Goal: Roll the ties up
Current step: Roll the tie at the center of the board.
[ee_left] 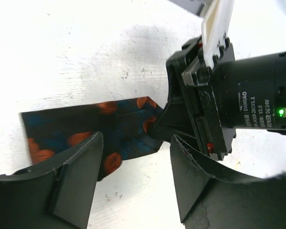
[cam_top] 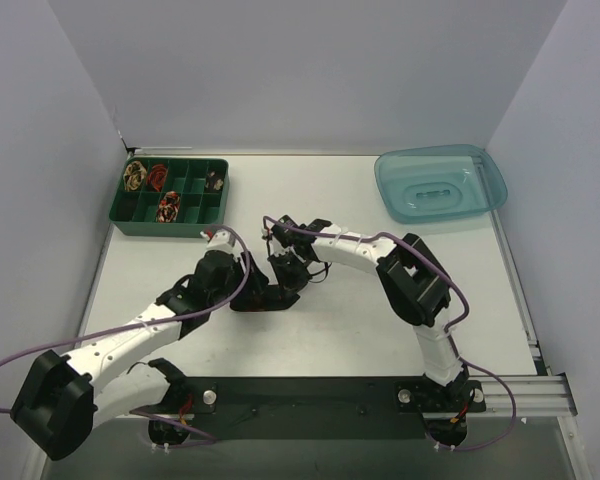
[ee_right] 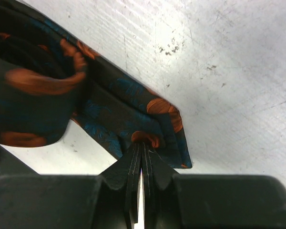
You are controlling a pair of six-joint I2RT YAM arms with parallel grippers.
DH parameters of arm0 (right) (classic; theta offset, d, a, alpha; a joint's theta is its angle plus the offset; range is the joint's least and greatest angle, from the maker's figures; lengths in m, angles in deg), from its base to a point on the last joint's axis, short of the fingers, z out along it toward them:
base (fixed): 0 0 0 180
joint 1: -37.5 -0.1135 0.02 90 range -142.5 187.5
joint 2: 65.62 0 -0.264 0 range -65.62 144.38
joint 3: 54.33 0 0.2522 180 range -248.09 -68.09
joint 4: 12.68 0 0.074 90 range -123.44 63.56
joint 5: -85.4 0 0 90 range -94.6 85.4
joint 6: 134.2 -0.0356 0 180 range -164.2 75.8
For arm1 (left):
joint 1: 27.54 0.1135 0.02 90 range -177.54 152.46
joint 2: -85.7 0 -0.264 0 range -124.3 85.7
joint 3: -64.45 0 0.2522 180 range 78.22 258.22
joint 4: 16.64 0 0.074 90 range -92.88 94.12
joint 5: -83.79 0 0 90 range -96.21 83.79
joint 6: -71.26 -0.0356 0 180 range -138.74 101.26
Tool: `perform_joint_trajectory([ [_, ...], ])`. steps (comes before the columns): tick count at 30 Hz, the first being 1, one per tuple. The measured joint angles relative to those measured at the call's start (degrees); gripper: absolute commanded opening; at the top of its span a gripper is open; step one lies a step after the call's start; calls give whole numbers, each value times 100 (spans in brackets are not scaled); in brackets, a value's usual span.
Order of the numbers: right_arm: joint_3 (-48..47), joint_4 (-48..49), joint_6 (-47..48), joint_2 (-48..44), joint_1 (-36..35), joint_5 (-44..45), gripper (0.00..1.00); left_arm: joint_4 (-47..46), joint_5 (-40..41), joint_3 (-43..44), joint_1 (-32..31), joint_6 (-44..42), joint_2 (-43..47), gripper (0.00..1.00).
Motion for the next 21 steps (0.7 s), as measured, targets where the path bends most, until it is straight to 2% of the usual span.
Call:
perform_joint_trajectory([
  [8, -372, -155, 63, -81, -63, -15, 5, 402, -114, -9, 603, -17, 743, 71],
  [13, -756, -153, 118, -127, -122, -103, 6, 433, -540, -306, 1355, -11, 1305, 77],
  [21, -1193, -72, 136, -127, -295, -317, 6, 490, -1410, -844, 2138, 44, 1279, 85],
])
